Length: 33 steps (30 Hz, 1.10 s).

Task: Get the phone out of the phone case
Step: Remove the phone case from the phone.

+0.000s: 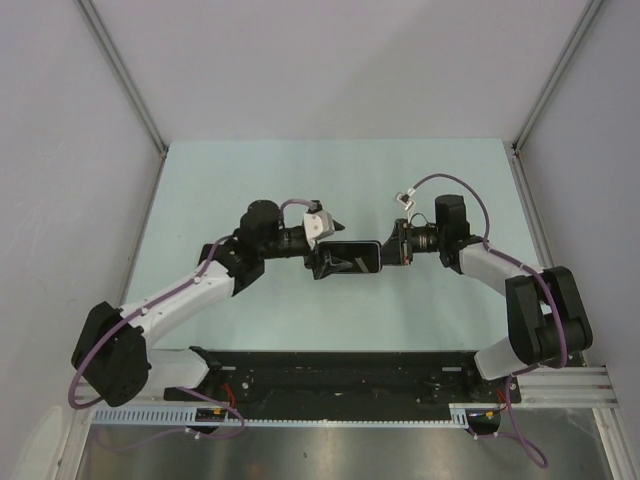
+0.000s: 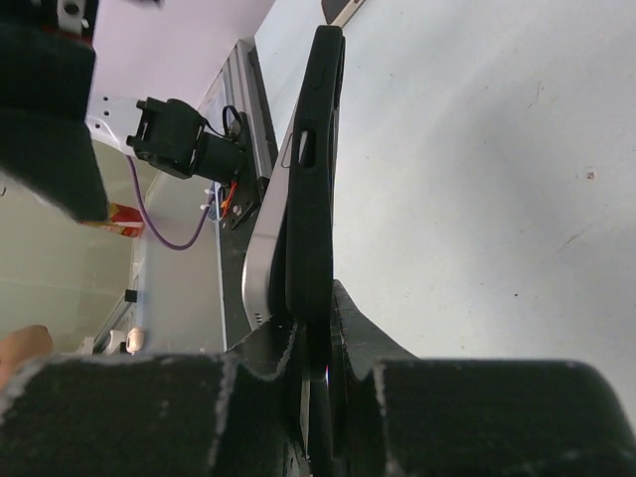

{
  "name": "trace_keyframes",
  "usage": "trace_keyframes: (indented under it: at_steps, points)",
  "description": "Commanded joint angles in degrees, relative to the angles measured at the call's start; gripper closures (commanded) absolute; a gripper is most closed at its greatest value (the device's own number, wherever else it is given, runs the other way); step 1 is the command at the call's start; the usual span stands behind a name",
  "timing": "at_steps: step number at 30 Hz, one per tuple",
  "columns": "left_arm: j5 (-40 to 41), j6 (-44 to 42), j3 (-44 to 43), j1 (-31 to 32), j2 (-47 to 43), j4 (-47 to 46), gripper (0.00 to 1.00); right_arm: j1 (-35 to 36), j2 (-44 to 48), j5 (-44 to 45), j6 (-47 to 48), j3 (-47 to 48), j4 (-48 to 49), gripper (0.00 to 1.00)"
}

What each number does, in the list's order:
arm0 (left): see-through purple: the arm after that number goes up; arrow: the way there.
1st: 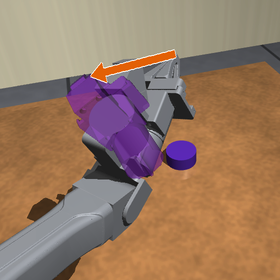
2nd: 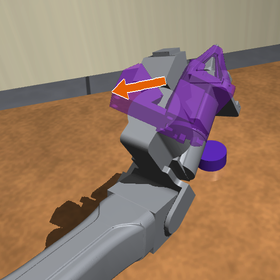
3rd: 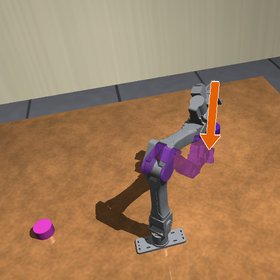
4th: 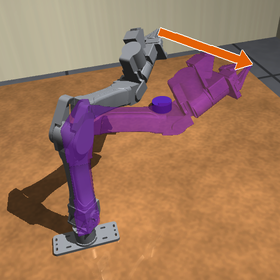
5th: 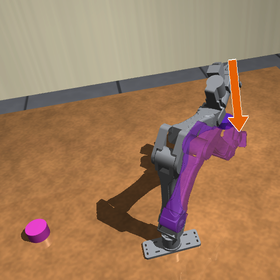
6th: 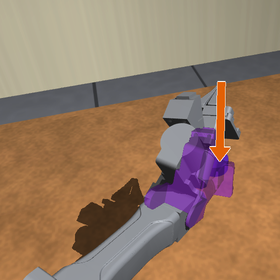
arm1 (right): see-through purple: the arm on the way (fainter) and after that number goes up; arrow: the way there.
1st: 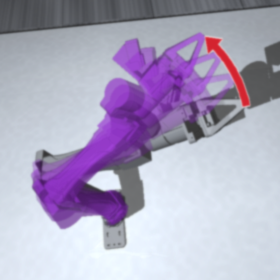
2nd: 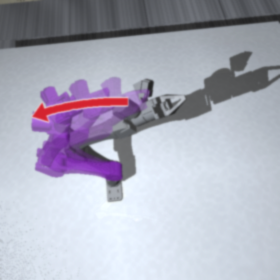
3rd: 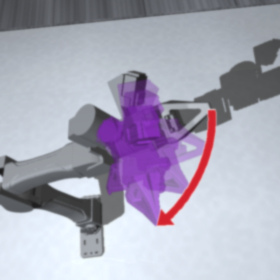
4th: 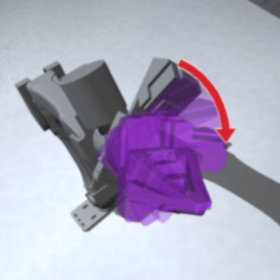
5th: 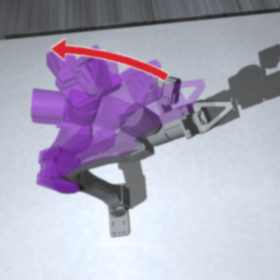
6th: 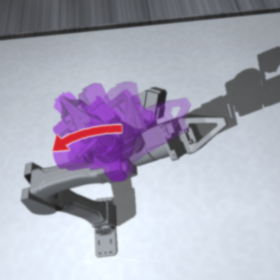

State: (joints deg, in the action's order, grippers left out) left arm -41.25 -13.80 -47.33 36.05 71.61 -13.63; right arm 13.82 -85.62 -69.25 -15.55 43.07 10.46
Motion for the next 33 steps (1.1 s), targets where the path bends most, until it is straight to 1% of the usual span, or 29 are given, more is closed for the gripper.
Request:
trace_keyframes:
  at_steps: [1,6,12,16,22,33]
  points:
    - [6.18,-15.71,-3.03,4.63,1.95,8.7,0.09,0.32,0.37,-2.11,1.22,3.25,-1.31,1.0]
    - [9.78,-18.8,-2.33,6.92,3.18,8.88,0.0,0.24,1.07,-2.73,1.84,3.69,-2.37,1.0]
    - [12.68,-19.6,-1.89,8.68,4.14,7.83,0.0,0.32,1.34,-3.08,2.37,4.04,-3.51,1.0]
    - [15.5,-20.91,-1.89,11.14,5.46,7.04,0.0,0.24,0.81,-3.34,2.02,4.48,-4.22,1.0]
    - [16.91,-21.27,-2.06,13.34,6.96,6.86,0.0,0.41,0.37,-3.52,1.84,4.65,-4.83,1.0]
    - [19.11,-19.42,-3.21,14.48,9.16,5.28,0.0,1.99,-1.12,-2.91,3.68,5.27,-7.03,1.0]
